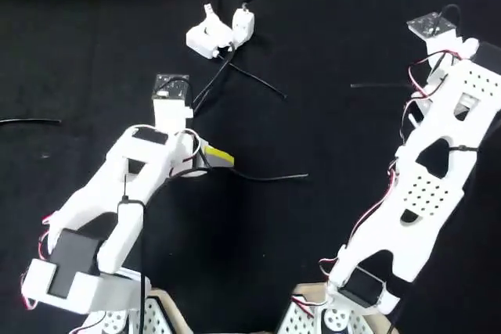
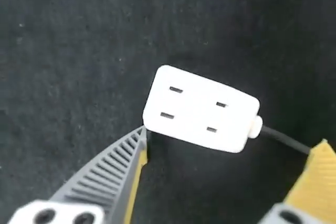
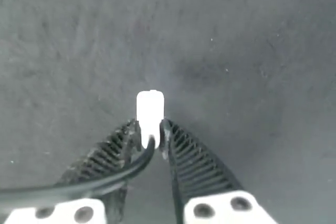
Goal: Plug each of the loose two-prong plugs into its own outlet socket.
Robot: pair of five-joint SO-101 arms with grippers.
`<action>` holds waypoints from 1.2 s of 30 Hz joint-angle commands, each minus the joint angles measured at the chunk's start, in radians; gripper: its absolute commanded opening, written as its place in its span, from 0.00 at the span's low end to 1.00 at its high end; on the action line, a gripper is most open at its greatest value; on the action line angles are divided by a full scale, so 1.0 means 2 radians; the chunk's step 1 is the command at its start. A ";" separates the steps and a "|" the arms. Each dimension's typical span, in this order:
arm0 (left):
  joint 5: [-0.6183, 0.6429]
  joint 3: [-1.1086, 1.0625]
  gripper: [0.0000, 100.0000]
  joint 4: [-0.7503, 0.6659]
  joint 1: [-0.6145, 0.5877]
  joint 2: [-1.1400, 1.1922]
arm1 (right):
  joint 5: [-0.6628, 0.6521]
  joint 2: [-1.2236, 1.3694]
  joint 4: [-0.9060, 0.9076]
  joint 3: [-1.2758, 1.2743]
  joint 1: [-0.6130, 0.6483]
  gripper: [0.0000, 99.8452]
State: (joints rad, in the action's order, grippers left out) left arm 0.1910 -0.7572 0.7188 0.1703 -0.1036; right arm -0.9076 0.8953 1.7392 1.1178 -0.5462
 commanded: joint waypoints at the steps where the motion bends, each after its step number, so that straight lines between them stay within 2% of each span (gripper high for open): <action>1: 0.004 0.026 0.45 -0.001 0.006 0.005 | -0.019 -0.010 0.011 -0.007 -0.016 0.01; 9: 0.000 0.042 0.45 -0.002 0.005 0.047 | -0.028 0.009 0.011 -0.008 -0.031 0.01; 17: 0.000 0.125 0.45 0.001 0.007 0.112 | -0.028 0.009 0.011 -0.007 -0.062 0.01; 22: 0.003 0.169 0.45 0.002 0.012 0.141 | -0.055 0.009 0.012 -0.009 -0.071 0.01; 36: 0.004 0.212 0.45 -0.002 0.039 0.150 | -0.067 0.009 0.012 -0.011 -0.043 0.01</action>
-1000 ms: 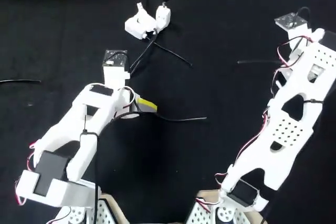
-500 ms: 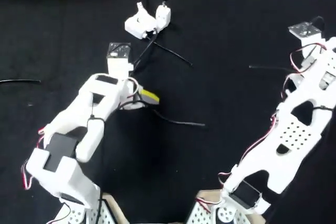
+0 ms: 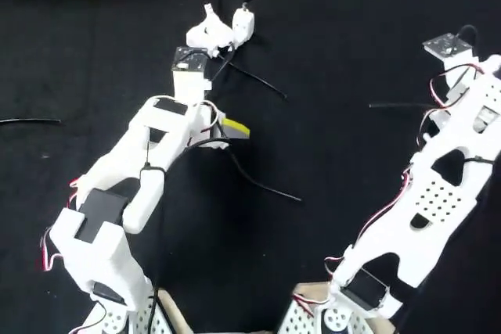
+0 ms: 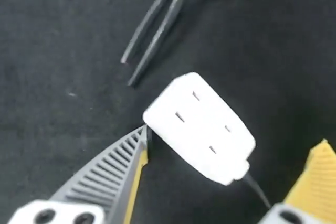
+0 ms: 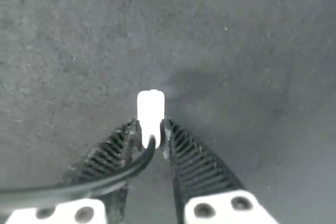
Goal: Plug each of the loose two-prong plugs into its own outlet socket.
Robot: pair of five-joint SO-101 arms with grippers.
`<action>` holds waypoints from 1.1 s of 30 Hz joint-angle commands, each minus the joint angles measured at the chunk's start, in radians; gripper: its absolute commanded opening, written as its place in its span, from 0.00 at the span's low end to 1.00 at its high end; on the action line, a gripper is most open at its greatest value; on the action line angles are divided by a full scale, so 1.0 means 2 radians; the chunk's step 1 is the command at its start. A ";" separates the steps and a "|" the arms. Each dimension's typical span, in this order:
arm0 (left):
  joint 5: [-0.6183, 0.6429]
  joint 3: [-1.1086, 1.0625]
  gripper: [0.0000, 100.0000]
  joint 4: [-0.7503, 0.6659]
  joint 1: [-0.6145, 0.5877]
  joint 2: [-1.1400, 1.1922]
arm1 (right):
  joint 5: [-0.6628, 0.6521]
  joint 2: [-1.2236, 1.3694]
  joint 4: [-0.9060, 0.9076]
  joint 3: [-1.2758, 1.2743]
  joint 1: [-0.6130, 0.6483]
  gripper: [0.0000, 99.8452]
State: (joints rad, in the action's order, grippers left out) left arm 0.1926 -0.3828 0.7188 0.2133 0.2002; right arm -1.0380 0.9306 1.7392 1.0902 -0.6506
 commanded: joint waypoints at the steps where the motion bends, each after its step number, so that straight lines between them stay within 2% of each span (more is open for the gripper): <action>1: 0.003 0.022 0.45 -0.001 0.019 -0.002 | -0.002 -0.009 0.012 0.003 0.009 0.01; 7: 0.003 0.003 0.45 0.002 -0.006 -0.008 | 0.013 -0.010 0.013 0.007 0.018 0.01; 11: 0.003 0.003 0.45 0.002 -0.041 -0.009 | 0.039 -0.030 0.013 0.003 0.043 0.01; 16: 0.003 -0.006 0.45 0.002 -0.082 -0.065 | 0.057 -0.072 0.013 0.003 0.088 0.01; 22: 0.003 -0.084 0.45 0.001 -0.122 -0.138 | 0.055 -0.086 0.012 0.003 0.195 0.01; 27: 0.003 -0.154 0.45 0.002 -0.228 -0.178 | 0.067 -0.087 0.012 0.003 0.308 0.01; 29: 0.003 -0.175 0.45 0.002 -0.264 -0.191 | 0.124 -0.087 0.012 0.007 0.345 0.01; 33: 0.003 -0.226 0.45 0.002 -0.307 -0.212 | 0.290 -0.087 0.012 0.005 0.402 0.01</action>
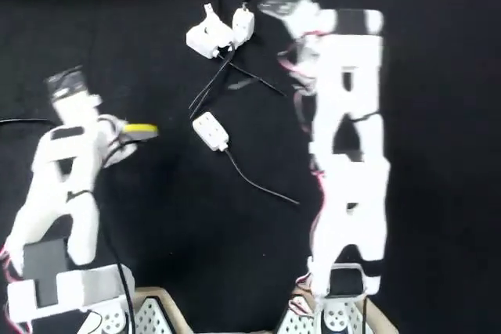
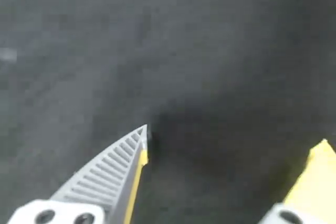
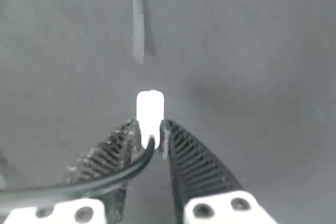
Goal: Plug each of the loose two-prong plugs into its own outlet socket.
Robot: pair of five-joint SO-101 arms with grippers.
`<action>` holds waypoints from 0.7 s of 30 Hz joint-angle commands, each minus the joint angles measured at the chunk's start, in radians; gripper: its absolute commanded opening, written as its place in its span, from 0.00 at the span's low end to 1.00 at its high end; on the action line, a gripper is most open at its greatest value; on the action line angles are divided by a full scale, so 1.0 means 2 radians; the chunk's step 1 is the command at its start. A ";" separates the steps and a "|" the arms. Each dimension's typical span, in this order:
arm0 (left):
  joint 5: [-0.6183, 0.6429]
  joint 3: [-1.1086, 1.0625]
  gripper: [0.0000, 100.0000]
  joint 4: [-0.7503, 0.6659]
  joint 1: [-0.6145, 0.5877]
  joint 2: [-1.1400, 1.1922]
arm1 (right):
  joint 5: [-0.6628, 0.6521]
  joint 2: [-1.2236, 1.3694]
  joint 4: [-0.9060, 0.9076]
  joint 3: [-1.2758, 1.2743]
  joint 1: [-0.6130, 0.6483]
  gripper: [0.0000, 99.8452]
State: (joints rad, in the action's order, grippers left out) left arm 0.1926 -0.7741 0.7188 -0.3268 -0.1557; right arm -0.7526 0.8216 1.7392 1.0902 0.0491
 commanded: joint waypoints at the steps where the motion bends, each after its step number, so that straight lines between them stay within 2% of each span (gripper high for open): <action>1: 0.003 -0.041 0.45 0.002 -0.040 -0.035 | 0.192 -0.032 0.012 0.007 0.063 0.01; 4: 0.003 -0.060 0.45 -0.001 -0.038 -0.040 | 0.307 -0.033 0.011 0.007 0.099 0.01; 9: 0.003 -0.063 0.45 -0.002 -0.038 -0.039 | 0.443 -0.031 0.011 0.007 0.153 0.01; 15: 0.003 -0.064 0.45 -0.001 -0.042 -0.040 | 0.490 -0.033 0.007 0.007 0.205 0.01; 21: 0.010 -0.061 0.45 -0.002 -0.060 -0.040 | 0.581 -0.031 0.008 0.003 0.209 0.01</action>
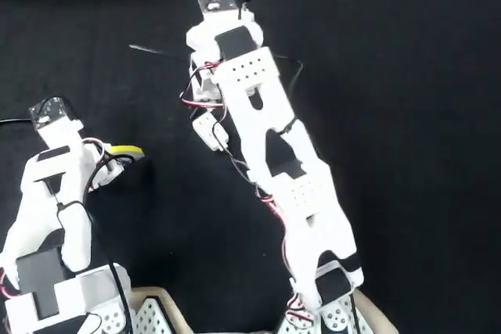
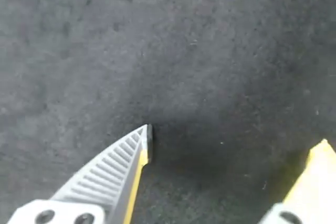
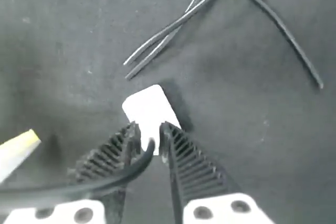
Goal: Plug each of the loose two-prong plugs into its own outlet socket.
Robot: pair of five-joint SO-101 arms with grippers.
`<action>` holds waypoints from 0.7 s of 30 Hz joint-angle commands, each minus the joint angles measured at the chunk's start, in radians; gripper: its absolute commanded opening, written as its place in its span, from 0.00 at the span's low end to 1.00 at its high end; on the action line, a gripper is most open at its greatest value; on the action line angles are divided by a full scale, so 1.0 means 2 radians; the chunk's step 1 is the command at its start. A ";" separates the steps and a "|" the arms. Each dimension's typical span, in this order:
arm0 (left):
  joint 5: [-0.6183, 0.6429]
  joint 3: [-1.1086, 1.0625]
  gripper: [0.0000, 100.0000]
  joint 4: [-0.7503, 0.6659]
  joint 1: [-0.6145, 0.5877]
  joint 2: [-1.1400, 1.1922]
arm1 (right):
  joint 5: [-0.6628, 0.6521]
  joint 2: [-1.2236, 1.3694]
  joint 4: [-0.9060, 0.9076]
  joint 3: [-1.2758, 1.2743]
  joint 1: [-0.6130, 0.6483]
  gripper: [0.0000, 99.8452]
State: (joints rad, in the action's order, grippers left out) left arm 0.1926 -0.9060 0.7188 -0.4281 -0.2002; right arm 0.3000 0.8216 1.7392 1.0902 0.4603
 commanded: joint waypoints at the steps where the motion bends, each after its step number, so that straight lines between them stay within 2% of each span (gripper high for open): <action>1: 0.019 0.005 0.45 -0.002 -0.010 -0.018 | 0.066 -0.031 0.010 0.003 0.003 0.01; 10: 0.038 0.005 0.45 -0.002 -0.011 -0.018 | 0.157 -0.030 0.013 0.001 0.025 0.01; 16: 0.038 0.005 0.45 -0.002 -0.011 -0.018 | 0.282 -0.033 0.013 -0.060 0.075 0.01; 21: 0.038 0.005 0.45 -0.002 -0.012 -0.018 | 0.351 -0.033 0.012 -0.100 0.071 0.01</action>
State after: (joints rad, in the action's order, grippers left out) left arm 0.2585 -0.9060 0.7188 -0.4358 -0.2002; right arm 0.9045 0.8216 1.7392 0.9106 0.6045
